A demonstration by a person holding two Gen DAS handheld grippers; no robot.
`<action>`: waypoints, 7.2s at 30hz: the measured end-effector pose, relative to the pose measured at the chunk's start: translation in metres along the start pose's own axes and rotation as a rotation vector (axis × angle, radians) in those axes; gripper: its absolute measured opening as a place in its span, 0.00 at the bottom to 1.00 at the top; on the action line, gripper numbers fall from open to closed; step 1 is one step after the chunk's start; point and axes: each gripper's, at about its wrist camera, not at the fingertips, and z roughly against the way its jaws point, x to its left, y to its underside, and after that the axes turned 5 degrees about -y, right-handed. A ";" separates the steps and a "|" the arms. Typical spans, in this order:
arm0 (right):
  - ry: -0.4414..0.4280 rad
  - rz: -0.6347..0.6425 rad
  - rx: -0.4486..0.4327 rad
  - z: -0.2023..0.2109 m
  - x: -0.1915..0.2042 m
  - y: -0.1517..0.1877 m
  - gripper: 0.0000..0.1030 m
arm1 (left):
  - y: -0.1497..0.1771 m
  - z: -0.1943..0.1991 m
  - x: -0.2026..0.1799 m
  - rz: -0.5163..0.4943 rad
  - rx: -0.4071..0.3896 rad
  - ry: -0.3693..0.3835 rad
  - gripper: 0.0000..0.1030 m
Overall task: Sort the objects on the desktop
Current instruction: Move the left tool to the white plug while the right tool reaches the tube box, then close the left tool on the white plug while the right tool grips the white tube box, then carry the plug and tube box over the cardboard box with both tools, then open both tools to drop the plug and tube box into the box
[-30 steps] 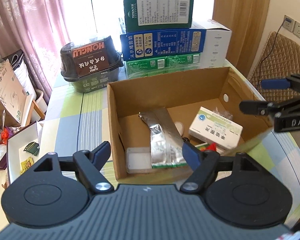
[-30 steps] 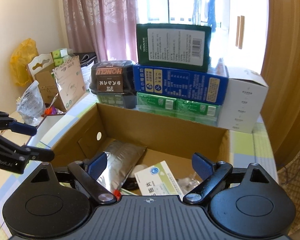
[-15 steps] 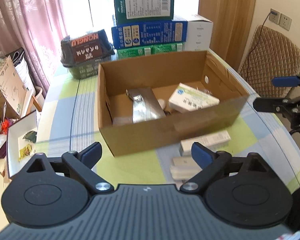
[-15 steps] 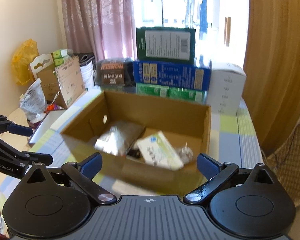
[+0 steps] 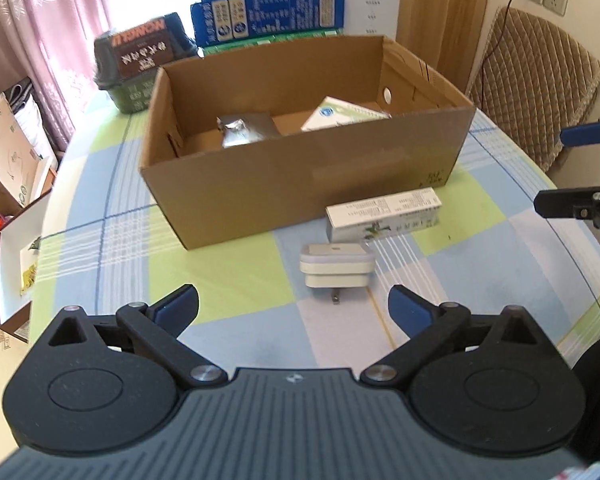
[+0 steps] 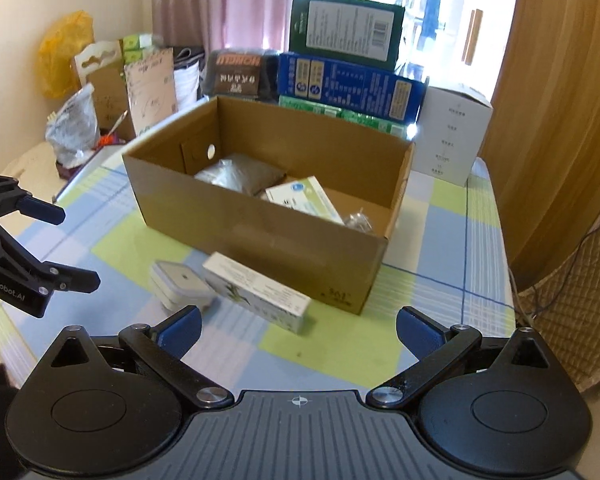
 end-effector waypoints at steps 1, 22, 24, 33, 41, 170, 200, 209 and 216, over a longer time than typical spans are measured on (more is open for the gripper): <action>-0.002 -0.001 0.005 -0.002 -0.002 0.002 0.98 | 0.001 -0.004 -0.003 -0.007 0.005 0.003 0.96; -0.104 0.153 0.125 -0.095 -0.027 0.024 0.92 | -0.001 -0.075 -0.023 -0.060 0.044 0.102 0.84; -0.125 0.158 0.129 -0.104 -0.028 0.024 0.88 | -0.005 -0.080 -0.022 -0.055 0.041 0.104 0.77; -0.182 0.194 0.139 -0.138 -0.028 0.013 0.79 | -0.016 -0.098 -0.022 -0.054 0.057 0.122 0.61; -0.219 0.259 0.160 -0.157 -0.021 0.007 0.67 | -0.013 -0.100 -0.020 -0.068 0.058 0.137 0.59; -0.002 -0.068 -0.054 -0.023 -0.021 -0.104 0.23 | -0.127 0.009 0.032 0.014 -0.166 0.041 0.59; 0.025 -0.125 -0.022 -0.102 -0.075 -0.140 0.23 | -0.171 -0.079 0.034 0.024 -0.138 0.041 0.70; 0.025 -0.152 -0.062 -0.107 -0.079 -0.148 0.27 | -0.168 -0.080 0.031 0.008 -0.130 0.036 0.76; 0.030 -0.147 -0.077 -0.095 -0.080 -0.142 0.40 | -0.162 -0.076 0.029 0.010 -0.125 0.021 0.86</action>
